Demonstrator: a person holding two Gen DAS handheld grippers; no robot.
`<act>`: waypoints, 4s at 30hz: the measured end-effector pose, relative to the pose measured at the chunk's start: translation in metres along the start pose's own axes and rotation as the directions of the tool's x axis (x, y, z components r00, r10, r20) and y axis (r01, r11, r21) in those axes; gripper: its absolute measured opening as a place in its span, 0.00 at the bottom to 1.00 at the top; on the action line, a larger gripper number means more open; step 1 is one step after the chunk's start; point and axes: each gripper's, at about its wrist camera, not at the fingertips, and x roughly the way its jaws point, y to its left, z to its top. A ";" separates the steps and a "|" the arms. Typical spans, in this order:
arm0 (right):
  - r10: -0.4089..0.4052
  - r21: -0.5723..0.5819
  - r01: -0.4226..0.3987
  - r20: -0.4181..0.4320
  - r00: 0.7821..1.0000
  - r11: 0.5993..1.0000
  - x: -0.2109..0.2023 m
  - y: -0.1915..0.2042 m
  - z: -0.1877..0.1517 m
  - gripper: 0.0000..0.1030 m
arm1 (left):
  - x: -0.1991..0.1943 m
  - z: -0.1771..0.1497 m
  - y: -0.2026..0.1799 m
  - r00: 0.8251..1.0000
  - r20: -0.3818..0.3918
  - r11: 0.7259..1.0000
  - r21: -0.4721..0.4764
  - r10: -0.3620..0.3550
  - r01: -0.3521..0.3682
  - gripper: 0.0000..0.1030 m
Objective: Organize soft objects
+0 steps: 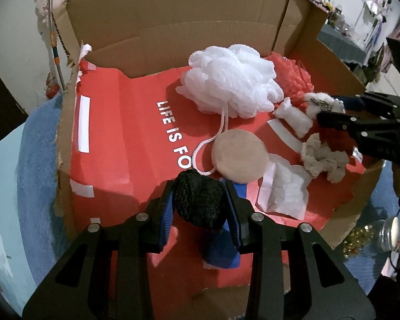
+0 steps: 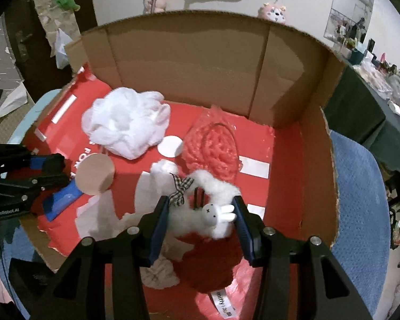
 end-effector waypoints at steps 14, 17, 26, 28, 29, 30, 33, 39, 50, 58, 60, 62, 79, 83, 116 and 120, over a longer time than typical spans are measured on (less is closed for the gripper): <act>-0.045 0.013 0.046 -0.044 0.998 0.999 0.020 -0.002 0.018 0.49 | 0.009 0.009 0.002 1.000 -0.016 1.000 0.004 0.013 -0.013 0.33; -0.056 0.011 0.057 -0.043 0.997 0.998 0.023 0.000 0.022 0.49 | 0.009 0.010 0.001 1.000 -0.015 1.000 0.005 0.014 -0.014 0.33; -0.050 0.014 0.051 -0.057 0.997 0.999 0.031 -0.002 0.021 0.49 | 0.010 0.009 0.004 1.000 -0.016 1.000 0.003 0.008 -0.008 0.37; -0.047 0.020 0.048 -0.055 0.997 0.999 0.031 -0.003 0.020 0.51 | 0.009 0.009 0.004 1.000 -0.014 1.000 0.002 0.004 -0.004 0.52; -0.045 0.022 0.046 -0.053 0.998 0.999 0.032 -0.005 0.020 0.52 | 0.008 0.009 0.004 1.000 -0.011 1.000 0.002 0.000 0.000 0.55; -0.042 0.026 0.044 -0.051 0.998 0.999 0.032 -0.006 0.019 0.53 | 0.006 0.009 0.003 1.000 0.000 1.000 0.005 -0.014 0.014 0.61; -0.044 0.035 0.045 -0.038 0.998 0.998 0.028 -0.009 0.018 0.63 | 0.001 0.007 0.000 1.000 0.025 1.000 0.021 -0.019 0.018 0.64; -0.024 0.049 0.024 -0.001 1.000 0.999 0.009 -0.008 0.012 0.69 | -0.015 0.003 -0.013 0.997 0.074 1.000 0.030 -0.009 0.007 0.72; -0.055 0.057 0.047 0.162 0.985 0.997 -0.056 0.009 -0.018 0.93 | -0.060 -0.021 -0.024 0.971 0.239 1.000 -0.003 -0.024 0.026 0.80; -0.079 0.102 0.054 0.267 0.960 0.993 -0.080 0.016 -0.045 1.00 | -0.075 -0.039 -0.040 0.932 0.363 0.999 -0.028 -0.006 0.017 0.84; -0.089 0.110 0.060 0.280 0.956 0.992 -0.081 0.018 -0.050 1.00 | -0.078 -0.042 -0.045 0.918 0.397 1.000 -0.028 0.005 0.007 0.84; -0.104 0.120 0.071 0.295 0.950 0.990 -0.080 0.019 -0.054 1.00 | -0.080 -0.045 -0.047 0.907 0.420 1.000 -0.028 0.016 -0.005 0.84; -0.158 0.172 0.098 0.383 0.910 0.980 -0.045 0.014 -0.075 1.00 | -0.056 -0.053 -0.056 0.850 0.516 0.994 -0.072 0.105 -0.079 0.84; -0.163 0.172 0.103 0.384 0.909 0.980 -0.044 0.016 -0.078 1.00 | -0.053 -0.054 -0.059 0.843 0.521 0.991 -0.079 0.136 -0.110 0.84; -0.228 0.190 0.165 0.384 0.895 0.968 -0.034 0.020 -0.083 1.00 | -0.026 -0.059 -0.048 0.881 0.447 0.985 -0.141 0.153 -0.099 0.84; -0.225 0.187 0.162 0.394 0.891 0.969 -0.034 0.021 -0.084 1.00 | -0.025 -0.059 -0.047 0.882 0.445 0.985 -0.144 0.154 -0.100 0.84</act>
